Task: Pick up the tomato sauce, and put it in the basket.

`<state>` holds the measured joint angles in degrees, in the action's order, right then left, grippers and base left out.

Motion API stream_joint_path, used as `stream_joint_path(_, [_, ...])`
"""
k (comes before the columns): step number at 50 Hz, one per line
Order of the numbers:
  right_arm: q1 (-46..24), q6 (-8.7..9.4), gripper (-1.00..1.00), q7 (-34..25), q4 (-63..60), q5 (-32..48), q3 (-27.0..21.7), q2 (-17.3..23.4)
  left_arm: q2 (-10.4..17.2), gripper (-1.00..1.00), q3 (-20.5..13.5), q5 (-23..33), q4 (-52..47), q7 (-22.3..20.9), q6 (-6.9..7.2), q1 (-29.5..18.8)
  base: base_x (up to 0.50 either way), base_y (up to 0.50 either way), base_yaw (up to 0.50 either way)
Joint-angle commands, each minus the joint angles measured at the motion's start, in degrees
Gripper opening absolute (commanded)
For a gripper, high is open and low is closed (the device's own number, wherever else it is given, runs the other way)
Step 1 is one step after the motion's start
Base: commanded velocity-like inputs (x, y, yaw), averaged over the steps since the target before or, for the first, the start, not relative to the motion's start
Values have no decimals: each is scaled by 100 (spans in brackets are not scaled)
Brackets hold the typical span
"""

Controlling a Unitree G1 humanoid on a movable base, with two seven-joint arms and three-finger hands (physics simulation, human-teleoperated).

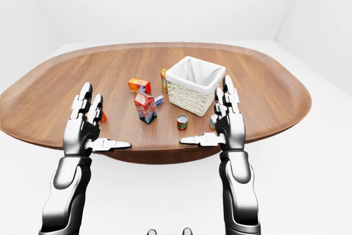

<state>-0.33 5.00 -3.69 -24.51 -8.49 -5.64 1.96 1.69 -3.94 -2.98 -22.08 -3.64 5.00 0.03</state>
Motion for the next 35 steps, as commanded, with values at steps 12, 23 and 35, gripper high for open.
stream_joint_path(12, [-8,0,100,-64,47,-73,3,-2,-12,100,32,28,11,-30,0,28,46,0,0])
stream_joint_path(23, [85,0,100,-142,45,-23,71,-13,-14,100,32,34,50,-35,0,46,0,-26,0])
stream_joint_path(35, [91,0,100,-145,86,10,92,-28,-12,100,22,27,72,-42,0,43,0,-50,0])
